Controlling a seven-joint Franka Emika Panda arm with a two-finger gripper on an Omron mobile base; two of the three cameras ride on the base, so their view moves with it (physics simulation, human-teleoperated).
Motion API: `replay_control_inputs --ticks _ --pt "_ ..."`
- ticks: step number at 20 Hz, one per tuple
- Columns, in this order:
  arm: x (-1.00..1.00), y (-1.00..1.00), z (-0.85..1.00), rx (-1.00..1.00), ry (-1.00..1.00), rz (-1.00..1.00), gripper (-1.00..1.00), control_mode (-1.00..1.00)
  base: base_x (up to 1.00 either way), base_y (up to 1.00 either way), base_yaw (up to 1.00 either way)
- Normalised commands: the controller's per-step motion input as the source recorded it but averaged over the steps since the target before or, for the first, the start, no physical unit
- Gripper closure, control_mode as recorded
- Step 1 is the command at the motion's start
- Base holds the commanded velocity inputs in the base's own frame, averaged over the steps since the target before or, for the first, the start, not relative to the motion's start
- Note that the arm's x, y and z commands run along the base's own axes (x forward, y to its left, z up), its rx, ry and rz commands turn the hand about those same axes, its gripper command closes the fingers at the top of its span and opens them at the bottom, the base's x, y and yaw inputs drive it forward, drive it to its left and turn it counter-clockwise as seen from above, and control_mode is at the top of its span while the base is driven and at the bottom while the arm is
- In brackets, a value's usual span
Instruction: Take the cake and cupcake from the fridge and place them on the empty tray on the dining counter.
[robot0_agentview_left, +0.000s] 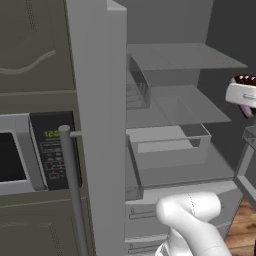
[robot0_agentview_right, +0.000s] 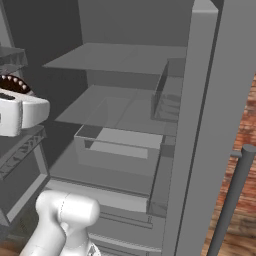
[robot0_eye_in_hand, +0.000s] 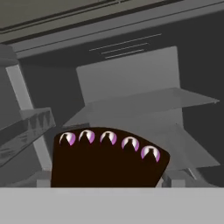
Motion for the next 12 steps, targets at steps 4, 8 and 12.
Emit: replay_control_inputs --ticks 4,8,12 --pt "-0.69 -0.1 -0.08 0.0 0.11 0.0 1.0 -1.0 0.0 0.0 0.0" --pt "-0.38 0.0 -0.18 0.0 0.0 0.0 1.0 -1.0 0.0 0.0 0.0" --pt "-0.25 -0.01 0.0 0.0 0.0 0.0 1.0 1.0 -0.75 -0.24 0.0"
